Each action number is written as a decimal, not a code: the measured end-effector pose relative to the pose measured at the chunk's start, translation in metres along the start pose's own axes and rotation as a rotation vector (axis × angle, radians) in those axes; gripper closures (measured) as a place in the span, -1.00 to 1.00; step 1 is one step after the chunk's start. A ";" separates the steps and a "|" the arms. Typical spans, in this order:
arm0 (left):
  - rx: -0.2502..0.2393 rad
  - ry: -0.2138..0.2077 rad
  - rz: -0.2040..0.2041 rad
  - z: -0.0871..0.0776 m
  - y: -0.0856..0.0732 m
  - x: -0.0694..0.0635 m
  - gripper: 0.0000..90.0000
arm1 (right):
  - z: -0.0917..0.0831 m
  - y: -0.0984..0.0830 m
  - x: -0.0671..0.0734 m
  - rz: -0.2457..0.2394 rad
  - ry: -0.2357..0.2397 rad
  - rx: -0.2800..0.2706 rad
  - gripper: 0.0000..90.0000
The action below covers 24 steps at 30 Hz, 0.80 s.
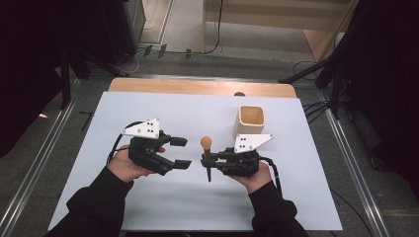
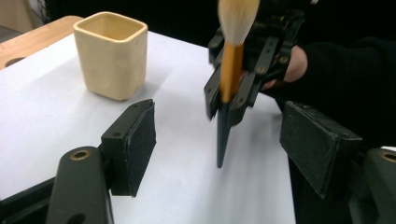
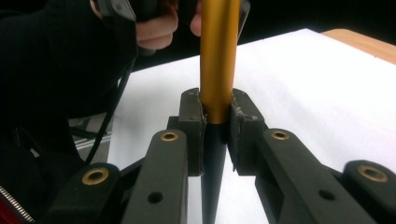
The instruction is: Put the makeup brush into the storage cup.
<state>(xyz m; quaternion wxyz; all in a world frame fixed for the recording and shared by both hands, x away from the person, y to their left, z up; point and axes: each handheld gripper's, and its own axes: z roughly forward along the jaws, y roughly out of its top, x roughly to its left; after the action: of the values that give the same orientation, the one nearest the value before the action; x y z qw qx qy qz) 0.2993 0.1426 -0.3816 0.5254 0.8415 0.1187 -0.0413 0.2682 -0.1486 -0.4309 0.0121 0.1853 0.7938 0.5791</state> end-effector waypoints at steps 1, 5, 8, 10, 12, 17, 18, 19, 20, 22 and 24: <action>0.000 0.000 0.002 0.000 -0.001 0.000 -0.42 | -0.002 0.000 0.000 -0.005 -0.006 -0.003 0.75; 0.001 0.012 0.000 -0.001 -0.006 0.002 -0.44 | -0.007 0.000 -0.001 -0.009 -0.024 -0.014 0.75; -0.002 0.039 -0.009 -0.003 -0.012 0.003 -0.46 | -0.017 -0.001 -0.003 -0.014 -0.050 -0.030 0.75; 0.000 0.040 0.002 -0.004 -0.015 0.003 -0.46 | -0.021 -0.002 -0.004 -0.014 -0.062 -0.034 0.75; -0.004 0.042 0.008 -0.005 -0.017 0.003 -0.48 | -0.023 -0.002 -0.004 -0.016 -0.069 -0.037 0.75; 0.006 0.072 0.004 -0.006 -0.026 0.006 -0.52 | -0.032 -0.004 -0.007 -0.008 -0.095 -0.053 0.75; 0.006 0.074 0.002 -0.006 -0.028 0.006 -0.52 | -0.034 -0.004 -0.008 -0.009 -0.099 -0.053 0.75; 0.003 0.079 0.005 -0.007 -0.029 0.006 -0.53 | -0.035 -0.005 -0.008 -0.005 -0.105 -0.054 0.75; -0.006 0.088 0.007 -0.008 -0.031 0.006 -0.53 | -0.037 -0.005 -0.008 -0.008 -0.105 -0.055 0.75; -0.006 0.100 0.011 -0.010 -0.033 0.007 -0.56 | -0.041 -0.006 -0.009 -0.009 -0.117 -0.055 0.75; -0.016 0.121 0.020 -0.011 -0.035 0.007 -0.59 | -0.044 -0.007 -0.010 -0.010 -0.129 -0.058 0.75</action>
<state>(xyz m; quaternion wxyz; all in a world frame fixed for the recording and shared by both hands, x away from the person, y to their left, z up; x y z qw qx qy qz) 0.2973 0.1686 -0.4083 0.5245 0.8394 0.1419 0.0159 0.2648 -0.1940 -0.4249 0.0715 0.2181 0.7751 0.5887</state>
